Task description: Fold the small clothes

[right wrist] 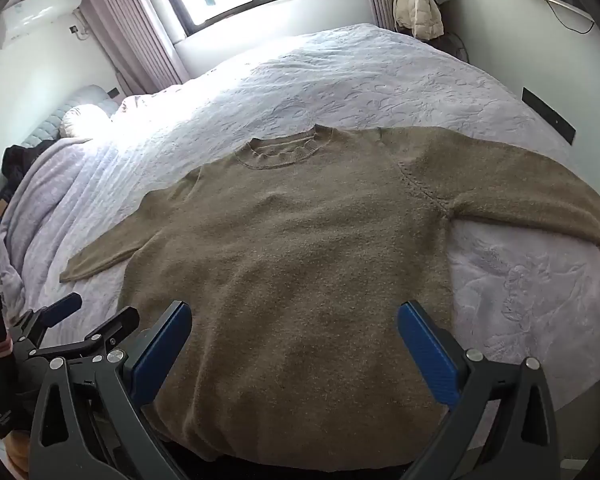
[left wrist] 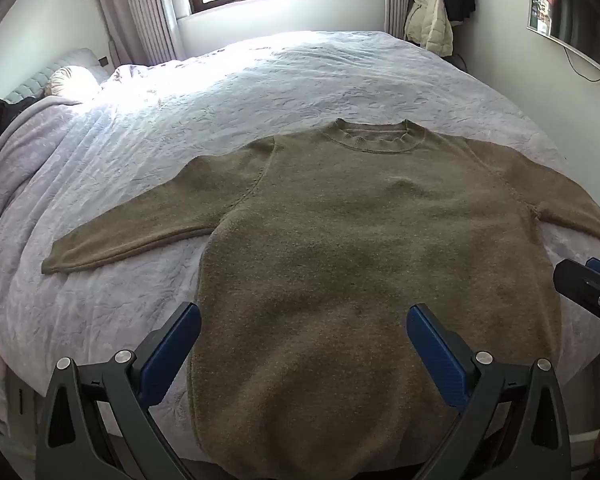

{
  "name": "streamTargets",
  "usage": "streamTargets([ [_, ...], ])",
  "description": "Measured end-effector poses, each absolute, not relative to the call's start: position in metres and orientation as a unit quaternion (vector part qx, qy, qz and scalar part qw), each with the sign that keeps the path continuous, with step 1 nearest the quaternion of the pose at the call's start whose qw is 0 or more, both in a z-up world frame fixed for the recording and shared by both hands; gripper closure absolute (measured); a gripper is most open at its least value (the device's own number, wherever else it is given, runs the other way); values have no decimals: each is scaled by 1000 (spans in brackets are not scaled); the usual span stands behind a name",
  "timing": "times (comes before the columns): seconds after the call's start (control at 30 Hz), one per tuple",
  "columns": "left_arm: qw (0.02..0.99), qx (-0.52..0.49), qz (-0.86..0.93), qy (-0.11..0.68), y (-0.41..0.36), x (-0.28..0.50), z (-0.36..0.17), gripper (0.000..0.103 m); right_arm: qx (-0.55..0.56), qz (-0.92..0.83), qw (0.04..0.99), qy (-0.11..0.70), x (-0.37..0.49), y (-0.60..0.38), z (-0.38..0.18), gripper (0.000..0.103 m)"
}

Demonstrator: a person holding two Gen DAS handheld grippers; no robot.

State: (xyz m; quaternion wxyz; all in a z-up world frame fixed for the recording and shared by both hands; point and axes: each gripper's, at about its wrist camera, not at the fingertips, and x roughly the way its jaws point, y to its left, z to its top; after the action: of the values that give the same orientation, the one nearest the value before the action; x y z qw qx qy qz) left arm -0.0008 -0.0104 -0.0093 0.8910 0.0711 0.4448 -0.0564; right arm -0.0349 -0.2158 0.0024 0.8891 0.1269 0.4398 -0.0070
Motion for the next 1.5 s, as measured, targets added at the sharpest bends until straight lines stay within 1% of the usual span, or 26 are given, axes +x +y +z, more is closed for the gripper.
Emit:
streamTargets([
  [1.5, 885, 92, -43, 455, -8, -5, -19, 0, 133, -15, 878, 459, -35, -214, -10, 0],
])
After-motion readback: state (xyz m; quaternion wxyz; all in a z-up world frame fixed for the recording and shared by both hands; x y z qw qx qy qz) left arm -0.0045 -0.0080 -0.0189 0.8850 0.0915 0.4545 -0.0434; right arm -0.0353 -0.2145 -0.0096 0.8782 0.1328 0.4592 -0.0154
